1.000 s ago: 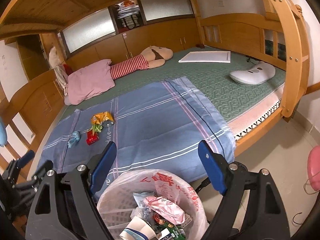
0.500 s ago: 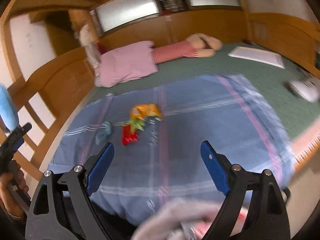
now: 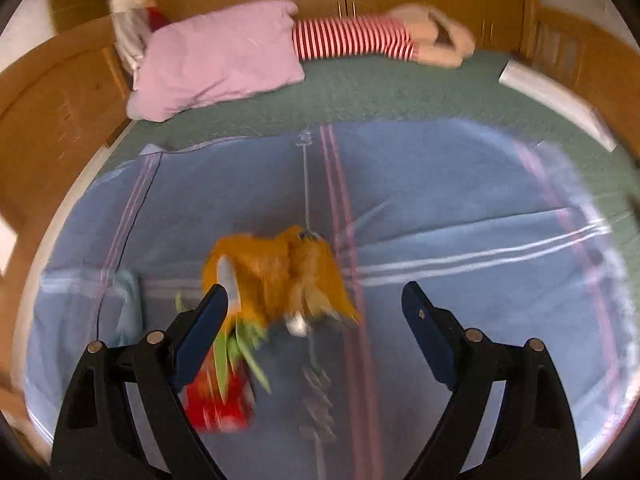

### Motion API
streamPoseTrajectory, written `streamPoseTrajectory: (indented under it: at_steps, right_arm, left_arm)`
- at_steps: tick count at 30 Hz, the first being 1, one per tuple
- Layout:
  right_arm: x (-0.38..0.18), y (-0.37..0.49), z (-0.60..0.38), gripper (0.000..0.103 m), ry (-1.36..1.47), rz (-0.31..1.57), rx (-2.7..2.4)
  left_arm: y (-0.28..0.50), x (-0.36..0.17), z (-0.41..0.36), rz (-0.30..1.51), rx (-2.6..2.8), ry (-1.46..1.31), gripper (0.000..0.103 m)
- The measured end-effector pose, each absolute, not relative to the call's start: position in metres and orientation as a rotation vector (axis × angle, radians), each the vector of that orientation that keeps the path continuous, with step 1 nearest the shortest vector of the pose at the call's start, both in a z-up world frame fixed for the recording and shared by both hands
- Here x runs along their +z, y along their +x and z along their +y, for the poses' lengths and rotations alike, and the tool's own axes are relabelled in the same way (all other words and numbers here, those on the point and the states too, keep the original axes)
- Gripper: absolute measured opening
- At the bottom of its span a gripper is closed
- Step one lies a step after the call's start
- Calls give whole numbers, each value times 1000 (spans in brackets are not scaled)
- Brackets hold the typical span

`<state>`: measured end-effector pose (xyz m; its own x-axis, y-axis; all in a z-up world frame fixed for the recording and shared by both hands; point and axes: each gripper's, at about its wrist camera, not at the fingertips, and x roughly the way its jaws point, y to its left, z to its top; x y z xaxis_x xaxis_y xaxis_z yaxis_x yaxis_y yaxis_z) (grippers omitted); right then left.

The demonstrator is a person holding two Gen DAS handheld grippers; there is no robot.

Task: Collect trash
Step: 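Reach the right tool toward the green wrapper while the left tool approaches the pile, then grasp the green wrapper with the right tool while the left tool grasps the red cigarette box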

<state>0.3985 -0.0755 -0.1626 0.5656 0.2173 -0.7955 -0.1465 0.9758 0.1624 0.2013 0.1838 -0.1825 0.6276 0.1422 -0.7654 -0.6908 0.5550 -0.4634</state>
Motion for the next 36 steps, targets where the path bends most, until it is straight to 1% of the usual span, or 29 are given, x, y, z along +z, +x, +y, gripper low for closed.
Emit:
streamPoseTrajectory:
  at_steps: [2, 4, 5, 7, 9, 10, 11, 12, 13, 14, 15, 16, 17, 18, 20, 22, 23, 27, 31, 33, 36]
  right_arm:
    - [-182, 431, -72, 87, 193, 998, 196]
    - [-201, 454, -63, 87, 228, 1053, 151]
    - [-207, 459, -57, 92, 235, 1062, 165]
    - [-218, 463, -41, 95, 203, 1065, 182]
    - [-224, 462, -27, 95, 163, 1083, 239]
    - [-233, 460, -15, 93, 146, 1152, 313]
    - [-241, 458, -9, 83, 128, 1203, 343]
    - [-246, 454, 0, 82, 86, 1236, 352]
    - [-245, 441, 13, 73, -50, 1198, 327]
    - [-245, 433, 20, 62, -115, 1194, 338]
    - [-243, 422, 24, 58, -162, 1181, 360]
    - [-241, 416, 24, 48, -169, 1184, 383]
    - [-240, 406, 22, 44, -157, 1208, 426]
    - [-238, 399, 19, 43, -135, 1230, 460]
    - [-235, 378, 8, 37, -67, 1286, 544]
    - [-232, 356, -4, 35, -7, 1325, 635]
    - [-227, 348, -10, 35, 14, 1314, 659]
    - [-193, 326, -63, 35, 186, 1179, 655]
    - [-185, 312, -113, 35, 223, 1160, 518]
    - [-190, 318, -125, 38, 215, 1179, 478]
    - [-203, 313, -158, 53, 206, 1196, 383]
  left_arm:
    - [205, -182, 185, 755, 562, -816, 94]
    - [205, -180, 188, 740, 617, -777, 95]
    - [204, -181, 191, 734, 630, -792, 95]
    - [201, -185, 195, 732, 648, -836, 95]
    - [198, -186, 196, 737, 660, -864, 95]
    - [199, -189, 197, 740, 667, -874, 95]
    - [197, -190, 199, 740, 676, -884, 95]
    - [195, -191, 201, 737, 686, -893, 95]
    - [193, -192, 203, 731, 694, -901, 95]
    - [188, -192, 205, 725, 703, -912, 95]
    - [183, -192, 207, 720, 712, -922, 95]
    - [180, -193, 209, 720, 721, -935, 95]
    - [177, -195, 211, 722, 727, -946, 95]
    - [176, -196, 212, 726, 732, -953, 95]
    - [174, -199, 214, 732, 738, -969, 95]
    - [172, -198, 214, 732, 740, -967, 95]
    - [171, -197, 212, 732, 740, -958, 95]
    - [180, -197, 204, 774, 674, -909, 95]
    - [199, -203, 189, 865, 493, -897, 95]
    - [211, -204, 175, 907, 404, -852, 95]
    - [231, -201, 141, 989, 250, -685, 95]
